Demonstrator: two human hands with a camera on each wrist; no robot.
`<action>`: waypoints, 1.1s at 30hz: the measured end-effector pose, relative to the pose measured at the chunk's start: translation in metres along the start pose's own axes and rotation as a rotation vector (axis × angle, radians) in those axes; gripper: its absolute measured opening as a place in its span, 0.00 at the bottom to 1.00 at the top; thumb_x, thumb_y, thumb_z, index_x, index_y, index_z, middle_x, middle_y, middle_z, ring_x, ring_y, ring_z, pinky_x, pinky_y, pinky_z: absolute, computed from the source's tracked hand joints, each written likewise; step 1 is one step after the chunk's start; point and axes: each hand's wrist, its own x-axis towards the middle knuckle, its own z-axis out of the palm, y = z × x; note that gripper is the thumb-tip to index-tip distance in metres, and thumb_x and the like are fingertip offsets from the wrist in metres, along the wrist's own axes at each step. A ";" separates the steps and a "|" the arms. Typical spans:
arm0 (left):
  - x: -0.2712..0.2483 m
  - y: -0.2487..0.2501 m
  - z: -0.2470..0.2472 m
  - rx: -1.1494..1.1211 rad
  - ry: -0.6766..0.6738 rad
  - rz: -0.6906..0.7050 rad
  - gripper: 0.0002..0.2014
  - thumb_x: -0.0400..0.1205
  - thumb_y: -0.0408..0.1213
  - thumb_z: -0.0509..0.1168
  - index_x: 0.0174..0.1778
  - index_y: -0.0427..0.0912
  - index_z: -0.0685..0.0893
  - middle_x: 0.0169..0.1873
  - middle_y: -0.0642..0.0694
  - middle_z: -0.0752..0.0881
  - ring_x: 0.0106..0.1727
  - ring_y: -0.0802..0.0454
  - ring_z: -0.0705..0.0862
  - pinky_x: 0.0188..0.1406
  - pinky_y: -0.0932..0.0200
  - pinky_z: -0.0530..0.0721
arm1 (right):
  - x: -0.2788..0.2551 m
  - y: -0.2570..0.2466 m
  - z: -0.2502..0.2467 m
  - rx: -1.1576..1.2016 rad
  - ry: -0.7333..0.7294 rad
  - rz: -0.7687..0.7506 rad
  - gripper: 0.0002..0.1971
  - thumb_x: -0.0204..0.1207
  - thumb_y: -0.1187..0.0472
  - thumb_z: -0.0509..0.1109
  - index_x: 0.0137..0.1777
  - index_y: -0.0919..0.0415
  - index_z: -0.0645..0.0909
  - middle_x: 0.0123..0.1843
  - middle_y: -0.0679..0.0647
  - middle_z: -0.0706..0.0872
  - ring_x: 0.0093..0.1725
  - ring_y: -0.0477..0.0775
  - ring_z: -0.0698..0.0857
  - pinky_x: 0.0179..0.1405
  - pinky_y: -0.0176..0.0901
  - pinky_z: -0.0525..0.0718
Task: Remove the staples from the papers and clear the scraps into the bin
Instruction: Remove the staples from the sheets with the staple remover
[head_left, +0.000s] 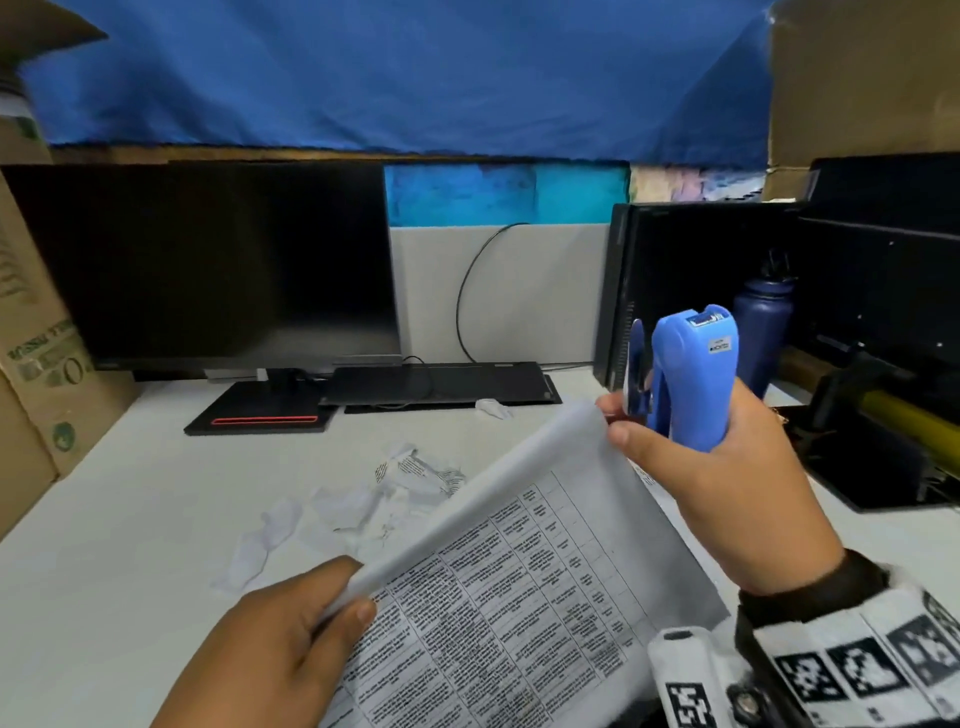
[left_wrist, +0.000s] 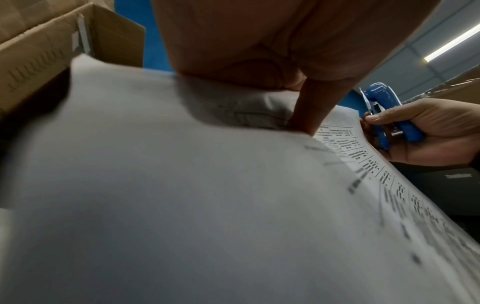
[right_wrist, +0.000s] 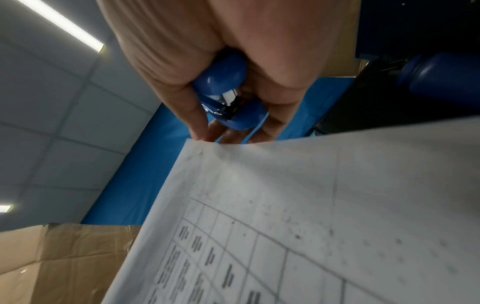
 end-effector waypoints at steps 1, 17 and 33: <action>0.000 0.001 -0.002 0.003 -0.002 0.018 0.03 0.81 0.52 0.67 0.48 0.61 0.81 0.39 0.60 0.86 0.41 0.62 0.85 0.40 0.64 0.84 | -0.001 0.000 -0.001 -0.015 -0.005 -0.013 0.15 0.70 0.67 0.79 0.55 0.53 0.83 0.50 0.47 0.92 0.48 0.45 0.91 0.51 0.45 0.87; 0.045 0.116 -0.103 0.974 0.152 0.552 0.07 0.77 0.41 0.59 0.36 0.54 0.67 0.26 0.53 0.78 0.24 0.47 0.75 0.21 0.58 0.71 | -0.040 -0.063 0.014 -0.253 -0.106 -0.292 0.15 0.67 0.60 0.81 0.49 0.48 0.80 0.41 0.46 0.83 0.38 0.50 0.82 0.33 0.37 0.78; 0.045 0.094 -0.070 0.071 0.680 0.197 0.54 0.74 0.61 0.69 0.88 0.45 0.44 0.87 0.39 0.50 0.88 0.38 0.50 0.85 0.40 0.49 | -0.002 -0.010 -0.009 0.193 0.243 -0.079 0.13 0.68 0.68 0.79 0.41 0.51 0.80 0.37 0.43 0.87 0.38 0.37 0.86 0.42 0.35 0.86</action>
